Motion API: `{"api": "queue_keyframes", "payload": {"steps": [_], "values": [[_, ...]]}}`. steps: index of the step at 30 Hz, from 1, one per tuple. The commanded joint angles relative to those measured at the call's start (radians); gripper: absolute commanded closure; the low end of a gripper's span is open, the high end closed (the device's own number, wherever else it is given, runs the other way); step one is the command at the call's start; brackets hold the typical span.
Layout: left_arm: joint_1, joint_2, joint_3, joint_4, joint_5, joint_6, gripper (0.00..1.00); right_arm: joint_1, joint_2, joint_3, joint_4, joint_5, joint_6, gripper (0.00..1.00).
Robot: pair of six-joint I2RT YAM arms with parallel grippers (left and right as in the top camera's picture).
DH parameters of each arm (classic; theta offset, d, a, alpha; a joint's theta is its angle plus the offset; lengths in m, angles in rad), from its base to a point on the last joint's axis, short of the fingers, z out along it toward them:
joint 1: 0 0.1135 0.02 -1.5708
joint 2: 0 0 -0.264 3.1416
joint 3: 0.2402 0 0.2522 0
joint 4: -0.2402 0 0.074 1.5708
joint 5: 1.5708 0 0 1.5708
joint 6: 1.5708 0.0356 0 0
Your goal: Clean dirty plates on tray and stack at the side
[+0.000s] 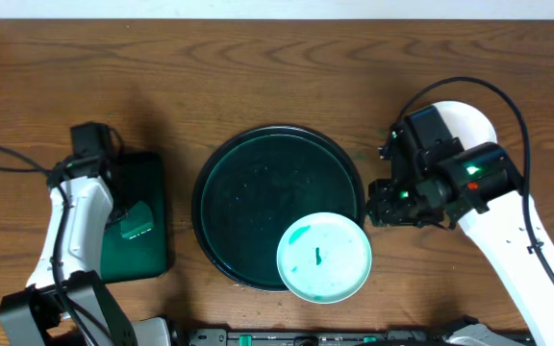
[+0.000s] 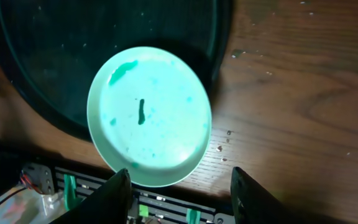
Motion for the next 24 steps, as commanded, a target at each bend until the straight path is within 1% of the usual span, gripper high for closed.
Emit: {"api": "queue_keyframes", "payload": {"steps": [1,4,7,11,14,16,19,21,24], "values": [[0.049,0.006,-0.039,0.036,0.116,0.071,0.34,0.023,0.003,-0.003,0.001,-0.004,0.045,0.50],[0.056,0.006,-0.042,0.049,0.134,0.080,0.34,0.024,0.003,-0.003,0.000,-0.004,0.047,0.50],[0.053,0.007,-0.042,0.061,0.173,0.099,0.38,0.024,0.003,-0.003,0.002,-0.004,0.058,0.50],[0.053,0.023,-0.042,0.076,0.175,0.099,0.38,0.024,0.003,-0.003,0.001,-0.004,0.060,0.50],[0.053,0.058,-0.042,0.086,0.175,0.098,0.40,0.025,0.003,-0.003,-0.001,-0.004,0.060,0.51],[0.053,0.113,-0.042,0.102,0.174,0.098,0.48,0.026,0.003,-0.003,-0.003,-0.004,0.060,0.51],[0.053,0.179,-0.042,0.123,0.174,0.094,0.51,0.027,0.003,-0.003,-0.006,-0.005,0.060,0.53],[0.053,0.209,-0.041,0.131,0.174,0.094,0.59,0.027,0.003,-0.003,-0.006,-0.005,0.060,0.53],[0.053,0.220,-0.041,0.132,0.174,0.094,0.64,0.027,0.003,-0.003,-0.006,-0.004,0.060,0.53]]}}
